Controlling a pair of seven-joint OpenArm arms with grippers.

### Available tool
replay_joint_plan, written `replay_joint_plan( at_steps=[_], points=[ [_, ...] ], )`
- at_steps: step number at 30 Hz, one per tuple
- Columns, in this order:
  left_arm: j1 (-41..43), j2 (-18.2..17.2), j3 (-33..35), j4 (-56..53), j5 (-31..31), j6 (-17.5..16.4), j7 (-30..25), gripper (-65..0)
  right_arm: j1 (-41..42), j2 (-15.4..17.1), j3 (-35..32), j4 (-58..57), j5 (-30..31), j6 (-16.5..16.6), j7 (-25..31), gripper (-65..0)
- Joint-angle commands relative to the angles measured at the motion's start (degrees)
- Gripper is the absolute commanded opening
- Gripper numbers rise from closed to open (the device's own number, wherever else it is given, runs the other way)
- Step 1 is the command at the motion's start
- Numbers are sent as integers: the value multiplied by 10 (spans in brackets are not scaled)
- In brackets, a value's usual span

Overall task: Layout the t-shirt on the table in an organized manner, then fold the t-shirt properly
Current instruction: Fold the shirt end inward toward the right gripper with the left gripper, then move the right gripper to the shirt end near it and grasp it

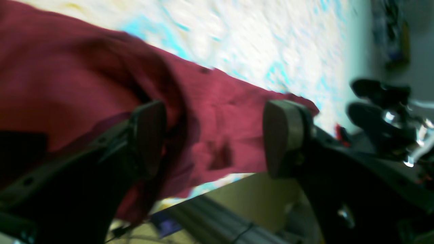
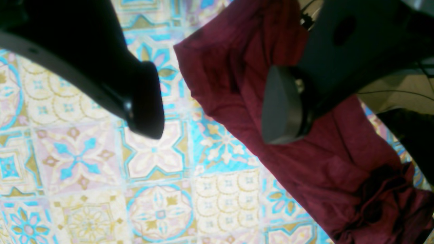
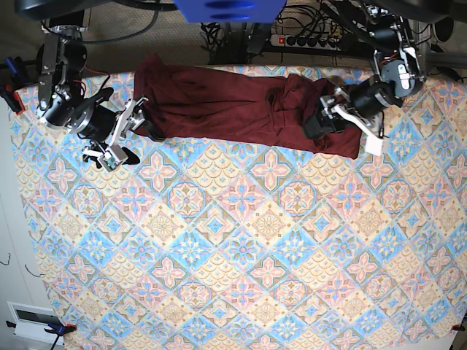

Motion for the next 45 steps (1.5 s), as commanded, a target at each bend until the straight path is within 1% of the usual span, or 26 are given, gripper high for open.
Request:
replay_joint_plan(
  at_steps=[1,3,5,7,10,14,18,20,23,27,30,33,38,41,45],
  points=[
    [0,-15,-2,9,-8,-2,-5,-217,5,12,12,10,9,1,12,-215],
    [2,-28,-1,9,6,-2,-5,-229,5,13,15,10,9,1,12,-215],
    [1,-32,5,-7,35,-2,-5,-244,5,16,11,10,9,1,12,-215],
    [-8,-32,33,-29,56,-2,-7,-259,5,16,10,10,9,1,12,-215],
    [-52,-25,102,-63,81,-2,-9,-289,5,15,10,10,9,1,12,-215],
    [-102,33,159,-92,116,-2,-9,-340,5,14,9,10,9,1,12,-215],
    [-122,85,224,-124,146,-2,-9,-356,5,14,9,10,9,1,12,-215],
    [-120,97,253,-123,161,-2,-9,-357,5,14,10,10,9,1,12,-215],
    [-120,100,262,-121,158,-2,-9,-359,5,14,13,10,9,1,12,-215],
    [-106,81,238,-71,137,-2,-8,-359,5,14,14,10,9,1,12,-215],
    [-79,45,206,-38,99,-2,-8,-359,5,15,14,10,9,1,12,-215],
    [-51,19,169,-10,52,-2,-6,-359,4,15,13,10,9,1,11,-215],
    [-12,-25,90,12,-11,-2,-6,-359,-24,15,14,9,9,1,-14,-215],
    [-12,-42,53,12,-23,-2,-6,-359,-48,15,15,7,8,1,-13,-215],
    [-13,-57,46,11,-24,-2,-6,-359,-80,15,23,6,8,1,-13,-215]
  ],
)
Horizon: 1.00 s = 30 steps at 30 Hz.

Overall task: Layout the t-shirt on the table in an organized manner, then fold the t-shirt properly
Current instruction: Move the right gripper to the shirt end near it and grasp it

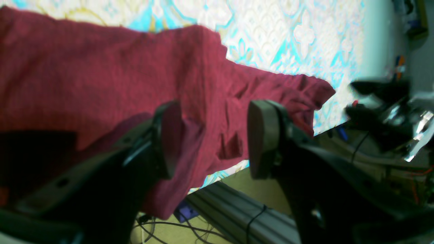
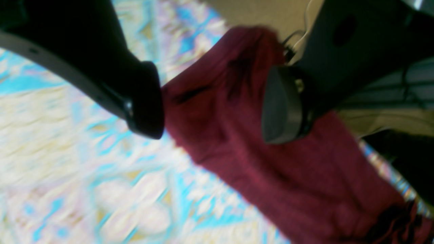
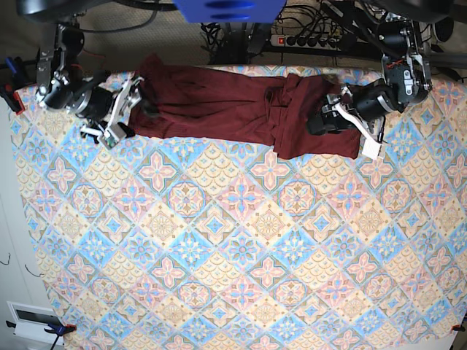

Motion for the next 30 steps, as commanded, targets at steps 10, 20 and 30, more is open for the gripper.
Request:
replay_joint_plan(
  at_steps=[10,20,30],
  points=[
    [-5,-3,-1,2,-8,-2,-5,-359,-22,7,68,-26,7,1,-38,-214],
    [-5,-4,-1,1,-8,-2,-5,-359,-21,7,66,-146,8,1,-42,-214],
    [-5,-4,-1,0,-8,-2,-5,-359,-21,-13,59,-186,40,1,-42,-214]
  ],
)
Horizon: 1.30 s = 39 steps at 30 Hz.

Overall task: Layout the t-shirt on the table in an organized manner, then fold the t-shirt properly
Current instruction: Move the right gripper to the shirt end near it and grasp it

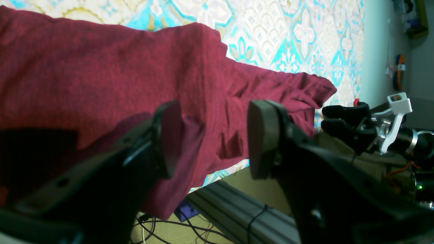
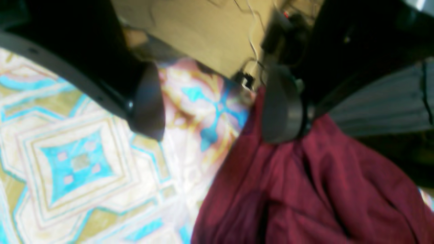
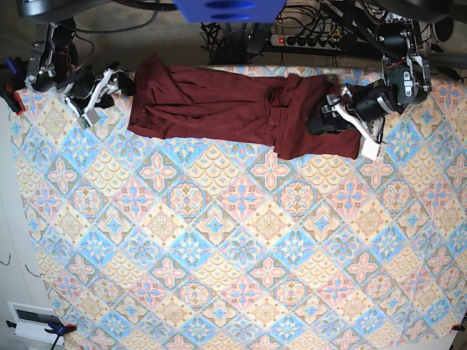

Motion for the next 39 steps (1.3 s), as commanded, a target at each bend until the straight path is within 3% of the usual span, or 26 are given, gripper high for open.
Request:
replay_joint_plan(
  at_steps=[1,5,21,26,39],
  points=[
    [-2,-6,-3,7,-11,-1,-7,-359,-3,-2,-5,-7,14,2,-16,-214],
    [-2,-6,-3,7,-11,-1,-7,-359,-3,-2,-34,-19,63,2,-16,-214],
    [-1,-6,-3,7,-11,-1,-7,-359,-3,-51,-75,-52,65,2,-14,-214],
    [0,-6,-3,8,-11,-1,-7,-359,-3,-47,-71,-48,65,2,-14,-214],
    [-2,-6,-3,8,-11,-1,-7,-359,-3,-47,14,15,65,2,-51,-214]
  ],
)
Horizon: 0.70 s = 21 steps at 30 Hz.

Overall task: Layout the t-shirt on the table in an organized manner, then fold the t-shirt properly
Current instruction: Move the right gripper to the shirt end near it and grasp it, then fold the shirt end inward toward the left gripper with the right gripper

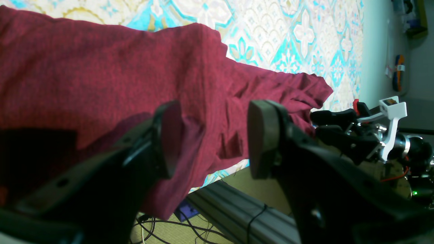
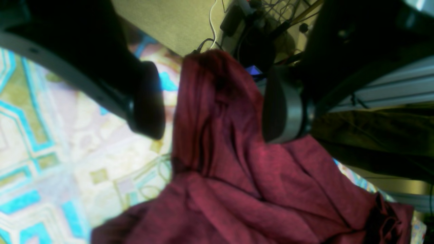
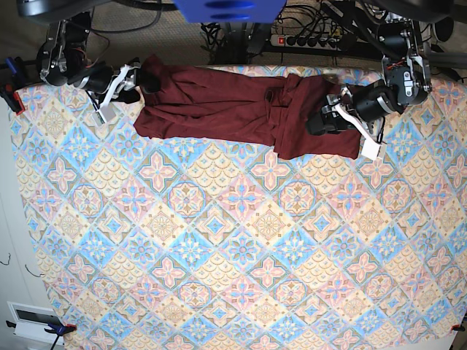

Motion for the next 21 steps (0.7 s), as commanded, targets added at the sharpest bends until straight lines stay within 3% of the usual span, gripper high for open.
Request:
replay_joint_plan(
  at_steps=[1,7,13,21],
  points=[
    [-2,-6,-3,8,-9,-1,-7,-359,-3,8,7,5,-11,-4,-5,-214],
    [-2,-6,-3,8,-9,-1,-7,-359,-2,5,-3,-6,-12,-4,-5,-214],
    [-2,-6,-4,8,-9,-1,-7,-359,-1,4,-59,-69,-13,-4,3,-214],
    [-2,-6,-4,8,-10,-1,-7,-359,40,-31,-66,-78,-13,-4,9,-214]
  ],
)
